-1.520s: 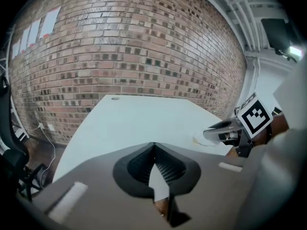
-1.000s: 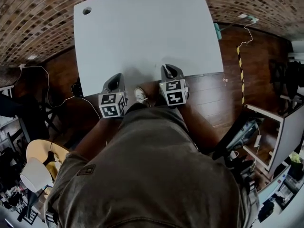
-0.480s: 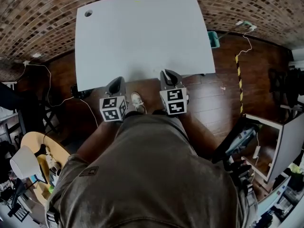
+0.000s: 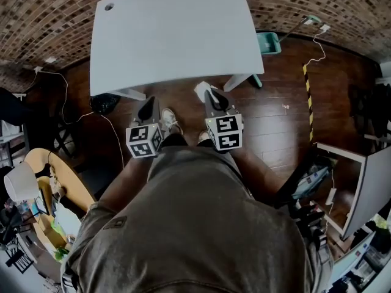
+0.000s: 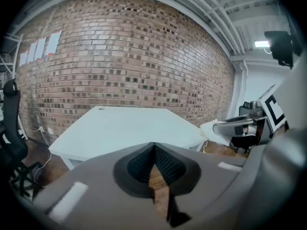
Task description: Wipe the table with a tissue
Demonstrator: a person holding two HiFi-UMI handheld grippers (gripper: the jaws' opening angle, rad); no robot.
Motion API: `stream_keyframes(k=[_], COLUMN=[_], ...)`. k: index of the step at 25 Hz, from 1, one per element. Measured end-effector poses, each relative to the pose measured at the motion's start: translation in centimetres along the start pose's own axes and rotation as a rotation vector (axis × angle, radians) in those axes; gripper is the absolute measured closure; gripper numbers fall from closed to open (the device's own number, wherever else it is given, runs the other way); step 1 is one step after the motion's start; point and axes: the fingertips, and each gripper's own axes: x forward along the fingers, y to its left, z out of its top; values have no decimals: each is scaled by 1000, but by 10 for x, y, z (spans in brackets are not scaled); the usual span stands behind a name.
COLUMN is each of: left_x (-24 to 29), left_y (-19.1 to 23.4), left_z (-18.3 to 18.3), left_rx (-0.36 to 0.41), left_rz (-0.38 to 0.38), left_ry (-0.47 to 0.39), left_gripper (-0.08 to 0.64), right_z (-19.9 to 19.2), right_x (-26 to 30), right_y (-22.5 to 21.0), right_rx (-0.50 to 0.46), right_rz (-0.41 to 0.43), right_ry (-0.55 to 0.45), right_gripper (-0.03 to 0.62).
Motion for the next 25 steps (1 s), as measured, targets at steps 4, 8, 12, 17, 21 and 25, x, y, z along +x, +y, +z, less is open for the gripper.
stream_keyframes(k=[4,8,12,17,21,25], left_x=[-20,-31,-38,-47,-54,-56], left_y=[-8,-12,-20,-22,-18,-15], left_z=[-5,-6,0,2,-2,-4], left_rx=[-4,0,16,26,33,31], left_rz=[11,-4,-40,-75,-87,-89], left_ry=[-14,-18,-29,-38,-32,-32], left_gripper=[558,558,558,558,558,558], right_z=[-5,-1,5,9,5,4], right_x=[-20,-34,-46,-57,-60,-60], right_y=[5,10,12,26,38,45], right_rx=[6,7,17,10,8,-1], right_rz=[7,-6,-32,-48,-47,-43], right_ry=[-15,-38,-53,-67,-58,-59], right_gripper=[551,551,551,552,552,554])
